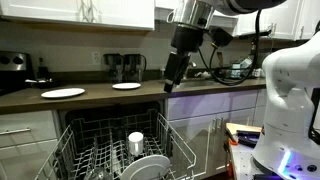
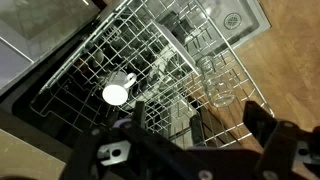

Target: Remove the plate from the dishwasher and put it on the counter top

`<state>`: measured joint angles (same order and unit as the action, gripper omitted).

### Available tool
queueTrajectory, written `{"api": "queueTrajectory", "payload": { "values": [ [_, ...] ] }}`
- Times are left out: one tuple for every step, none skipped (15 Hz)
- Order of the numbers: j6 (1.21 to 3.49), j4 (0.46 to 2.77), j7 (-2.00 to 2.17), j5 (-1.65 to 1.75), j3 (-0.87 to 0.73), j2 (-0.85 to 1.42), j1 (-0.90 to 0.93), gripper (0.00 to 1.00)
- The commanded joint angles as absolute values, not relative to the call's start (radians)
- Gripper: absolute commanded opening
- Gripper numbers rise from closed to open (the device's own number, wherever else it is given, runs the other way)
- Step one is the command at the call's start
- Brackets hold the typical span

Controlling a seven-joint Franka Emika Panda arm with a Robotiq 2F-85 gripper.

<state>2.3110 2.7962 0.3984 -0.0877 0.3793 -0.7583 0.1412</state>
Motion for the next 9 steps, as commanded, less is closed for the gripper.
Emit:
{"api": "queueTrajectory", "payload": {
  "values": [
    [2.306, 2.801, 0.407, -0.075, 0.367, -0.755, 0.152, 1.00],
    [2.306, 2.808, 0.407, -0.075, 0.366, -0.754, 0.152, 1.00],
    [2.306, 2.811, 0.407, -0.075, 0.366, -0.752, 0.153, 1.00],
    [2.306, 2.811, 0.407, -0.075, 0.366, -0.751, 0.153, 1.00],
    [2.306, 2.811, 0.407, -0.075, 0.366, -0.751, 0.153, 1.00],
    [2.306, 2.811, 0.407, -0.075, 0.366, -0.751, 0.153, 1.00],
    [2.306, 2.811, 0.407, -0.075, 0.366, -0.751, 0.153, 1.00],
    [2.306, 2.811, 0.407, -0.075, 0.366, -0.751, 0.153, 1.00],
    [2.306, 2.811, 0.407, -0.075, 0.366, -0.751, 0.153, 1.00]
  ]
}}
